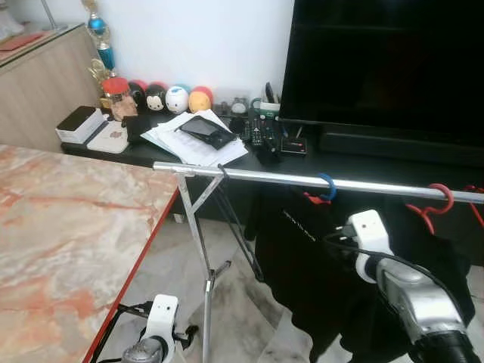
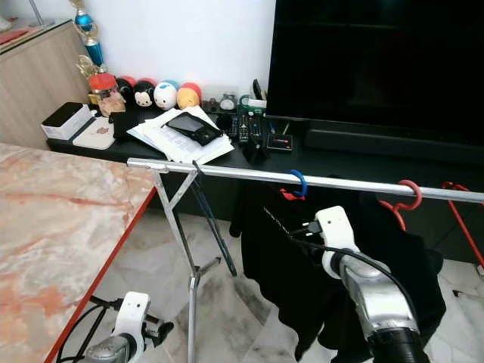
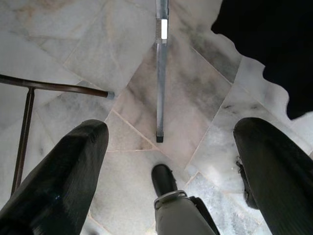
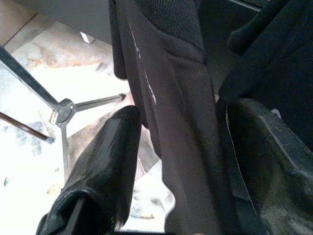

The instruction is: Hang hanger

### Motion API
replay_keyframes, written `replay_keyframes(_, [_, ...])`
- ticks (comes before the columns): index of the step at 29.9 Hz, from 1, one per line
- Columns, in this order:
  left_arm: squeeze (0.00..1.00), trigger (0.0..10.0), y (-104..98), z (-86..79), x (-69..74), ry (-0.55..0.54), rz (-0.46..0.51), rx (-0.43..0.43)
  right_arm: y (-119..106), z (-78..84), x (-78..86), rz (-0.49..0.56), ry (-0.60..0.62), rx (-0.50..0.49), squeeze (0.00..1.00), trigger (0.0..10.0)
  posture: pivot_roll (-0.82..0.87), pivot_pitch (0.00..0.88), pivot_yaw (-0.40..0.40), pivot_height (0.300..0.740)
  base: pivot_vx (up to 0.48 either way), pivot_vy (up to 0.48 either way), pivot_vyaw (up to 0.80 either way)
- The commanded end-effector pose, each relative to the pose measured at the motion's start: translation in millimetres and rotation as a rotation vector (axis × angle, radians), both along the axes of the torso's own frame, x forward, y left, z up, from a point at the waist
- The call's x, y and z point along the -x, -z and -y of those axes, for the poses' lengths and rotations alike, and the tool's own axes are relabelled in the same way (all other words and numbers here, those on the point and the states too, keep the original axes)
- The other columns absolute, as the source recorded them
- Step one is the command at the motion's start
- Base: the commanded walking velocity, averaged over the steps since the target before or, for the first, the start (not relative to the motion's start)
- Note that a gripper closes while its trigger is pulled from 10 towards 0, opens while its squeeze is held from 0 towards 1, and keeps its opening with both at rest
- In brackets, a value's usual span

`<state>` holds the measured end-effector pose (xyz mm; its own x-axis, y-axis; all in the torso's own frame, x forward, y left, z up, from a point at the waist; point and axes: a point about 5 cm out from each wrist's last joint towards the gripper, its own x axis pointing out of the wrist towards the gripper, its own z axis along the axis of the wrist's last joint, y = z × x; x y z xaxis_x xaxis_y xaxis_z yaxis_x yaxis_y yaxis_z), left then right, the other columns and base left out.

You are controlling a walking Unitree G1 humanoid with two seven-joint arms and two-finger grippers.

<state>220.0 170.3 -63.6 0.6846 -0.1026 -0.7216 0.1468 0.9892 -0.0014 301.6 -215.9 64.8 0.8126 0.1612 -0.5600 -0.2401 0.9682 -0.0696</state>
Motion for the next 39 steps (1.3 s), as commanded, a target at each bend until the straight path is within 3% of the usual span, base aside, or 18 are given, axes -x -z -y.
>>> replay_keyframes(1, [0.00,10.0,2.5,-1.0,3.5,0.004,-0.022,-0.009,0.1,-2.5,-4.6,0.013,0.001,0.006,0.00,10.0,-0.12,0.000,0.021,0.740,0.000,0.000,0.00])
replay_keyframes(6, [0.00,10.0,2.4,-1.1,3.4,0.002,-0.021,-0.009,2.2,-12.9,-14.9,0.038,0.008,-0.032,0.00,10.0,-0.10,0.000,0.018,0.740,0.000,0.000,0.00])
replay_keyframes(8, [0.00,10.0,2.5,-0.8,3.6,0.002,-0.020,-0.008,11.8,-22.2,-21.0,0.040,0.023,-0.089,0.00,10.0,-0.09,0.000,0.019,0.740,0.000,0.000,0.00])
replay_keyframes(12, [0.00,10.0,2.6,-0.6,3.7,0.002,-0.020,-0.008,20.2,-26.6,-20.9,0.032,0.046,-0.119,0.00,10.0,-0.08,0.000,0.017,0.740,0.000,0.000,0.00])
replay_keyframes(13, [0.00,10.0,2.6,-0.6,3.8,0.002,-0.020,-0.008,21.5,-27.5,-20.8,0.033,0.046,-0.128,0.00,4.3,-0.08,0.000,0.017,0.740,0.000,0.000,0.00])
replay_keyframes(14, [0.00,10.0,2.6,-0.7,3.8,0.001,-0.019,-0.008,23.3,-28.1,-20.8,0.038,0.065,-0.152,0.00,0.9,-0.08,0.000,0.017,0.740,0.000,0.000,0.00])
replay_keyframes(15, [0.00,10.0,2.6,-0.7,3.8,0.001,-0.019,-0.008,24.0,-27.6,-20.8,0.039,0.077,-0.165,0.00,0.0,-0.08,0.000,0.017,0.740,0.000,0.000,0.00])
replay_keyframes(39, [0.00,10.0,2.0,-1.6,2.9,0.005,-0.017,-0.011,34.4,-23.0,-17.9,0.054,0.095,-0.159,0.00,0.0,-0.08,0.000,0.021,0.740,0.000,0.000,0.00])
